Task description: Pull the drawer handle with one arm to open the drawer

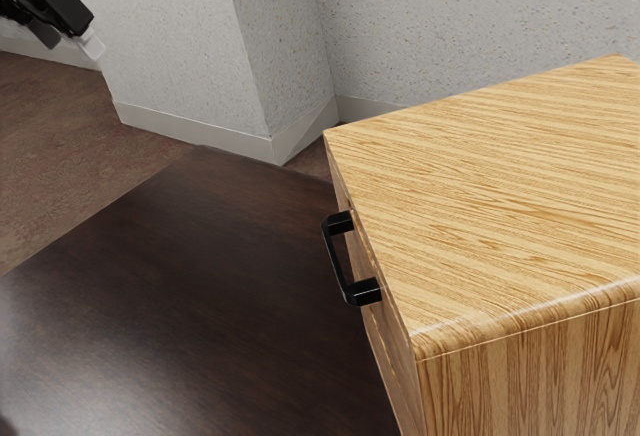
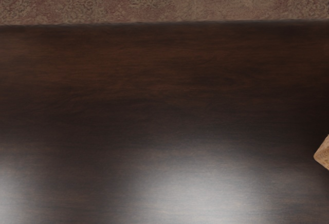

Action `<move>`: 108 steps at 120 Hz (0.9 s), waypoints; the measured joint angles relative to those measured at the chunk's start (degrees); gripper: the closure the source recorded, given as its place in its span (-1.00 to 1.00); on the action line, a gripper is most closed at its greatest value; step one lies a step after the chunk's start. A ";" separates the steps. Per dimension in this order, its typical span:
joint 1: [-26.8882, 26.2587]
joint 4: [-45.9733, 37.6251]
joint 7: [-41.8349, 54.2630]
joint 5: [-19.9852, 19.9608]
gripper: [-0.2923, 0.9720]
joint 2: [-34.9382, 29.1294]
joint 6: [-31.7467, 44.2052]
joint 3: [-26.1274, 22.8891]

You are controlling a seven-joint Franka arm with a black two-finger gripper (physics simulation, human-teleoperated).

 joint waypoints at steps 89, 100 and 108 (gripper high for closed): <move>-5.68 -40.26 51.40 4.91 -0.50 -15.33 24.04 -20.40; -6.60 -43.79 57.90 4.37 -0.50 -19.27 24.15 -21.69; -6.77 -46.39 62.01 4.07 -0.50 -21.58 23.85 -25.66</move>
